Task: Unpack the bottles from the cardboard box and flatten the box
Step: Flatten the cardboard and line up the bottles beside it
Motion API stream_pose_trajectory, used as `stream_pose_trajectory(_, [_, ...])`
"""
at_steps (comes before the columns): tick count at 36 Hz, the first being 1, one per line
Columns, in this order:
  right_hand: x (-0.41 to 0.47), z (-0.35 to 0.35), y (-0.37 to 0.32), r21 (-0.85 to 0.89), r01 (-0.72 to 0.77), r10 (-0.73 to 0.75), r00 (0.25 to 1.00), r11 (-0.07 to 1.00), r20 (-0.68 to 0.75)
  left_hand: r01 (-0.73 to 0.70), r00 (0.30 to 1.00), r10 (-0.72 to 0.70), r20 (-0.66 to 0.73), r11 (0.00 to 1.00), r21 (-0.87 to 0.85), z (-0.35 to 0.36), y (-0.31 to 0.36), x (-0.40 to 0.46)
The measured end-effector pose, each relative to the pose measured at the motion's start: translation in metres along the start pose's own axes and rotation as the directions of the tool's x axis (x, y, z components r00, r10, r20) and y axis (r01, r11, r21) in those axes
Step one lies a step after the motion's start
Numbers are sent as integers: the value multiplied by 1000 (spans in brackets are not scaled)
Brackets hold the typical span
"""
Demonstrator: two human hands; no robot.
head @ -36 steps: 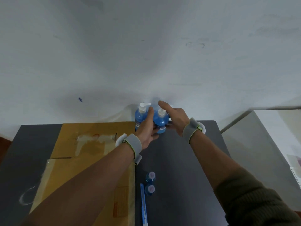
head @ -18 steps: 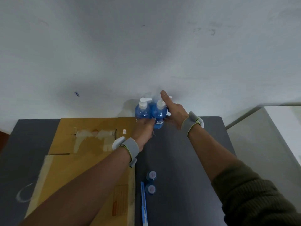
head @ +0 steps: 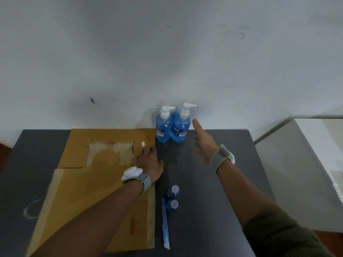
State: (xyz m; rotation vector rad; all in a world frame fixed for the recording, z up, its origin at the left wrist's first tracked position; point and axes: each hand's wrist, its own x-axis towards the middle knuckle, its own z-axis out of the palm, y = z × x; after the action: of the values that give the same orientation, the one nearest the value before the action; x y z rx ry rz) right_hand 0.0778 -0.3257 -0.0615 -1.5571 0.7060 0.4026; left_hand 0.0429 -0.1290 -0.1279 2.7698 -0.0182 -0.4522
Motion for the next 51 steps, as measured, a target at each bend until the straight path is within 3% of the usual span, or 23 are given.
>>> stream_pose_trajectory(8, [-3,11,8,9,-4,4,1000,1000,-11,42,996,-35,-86,995,90,11,-33,-16])
stream_pose_trajectory(11, [-3,13,12,14,-5,5,1000,1000,-16,-23,986,44,-158,991,130,24,-43,-17])
stream_pose_trajectory(13, [-2,13,15,10,-1,1,1000,1000,-19,-75,986,101,-132,978,193,29,-46,-16])
stream_pose_trajectory(15, [-2,13,19,-4,8,-8,1000,1000,-17,-69,995,80,-55,980,186,33,-47,-18])
stream_pose_trajectory(20, [-3,9,24,-38,34,-34,999,999,-17,-13,1000,16,-17,986,166,34,-51,-20])
stream_pose_trajectory(23, [-7,8,25,-62,59,-61,998,996,-17,-38,997,29,-70,992,-119,22,-49,-18])
stream_pose_trajectory(26, [-15,7,26,-125,74,-71,997,989,28,-76,985,-25,-173,828,-556,7,-42,-23])
stream_pose_trajectory(28, [-22,7,29,-190,67,-54,996,979,75,-118,977,-32,-211,745,-657,-2,-38,-34])
stream_pose_trajectory(31, [-37,10,35,-283,69,-26,988,957,153,-142,980,20,-197,765,-628,-5,-37,-49])
stream_pose_trajectory(34, [-51,13,43,-342,78,-19,985,936,174,-5,993,-59,-101,839,-545,-2,-40,-50])
stream_pose_trajectory(36, [-60,14,47,-348,78,-14,983,934,182,175,984,-171,42,926,-333,3,-45,-44])
stream_pose_trajectory(38, [-64,16,50,-335,83,-22,983,938,183,306,945,-281,168,941,-143,5,-53,-41])
stream_pose_trajectory(41, [-71,18,53,-306,98,-44,983,947,180,274,952,-268,149,961,-24,10,-67,-42])
stream_pose_trajectory(45, [-74,19,57,-275,119,-73,982,954,172,257,963,-256,79,966,-8,17,-76,-51])
stream_pose_trajectory(48, [-76,23,60,-258,106,-66,985,960,158,343,930,-331,161,937,-58,15,-83,-62])
stream_pose_trajectory(51, [-81,24,61,-243,107,-69,985,964,160,345,924,-314,220,932,-115,7,-88,-64])
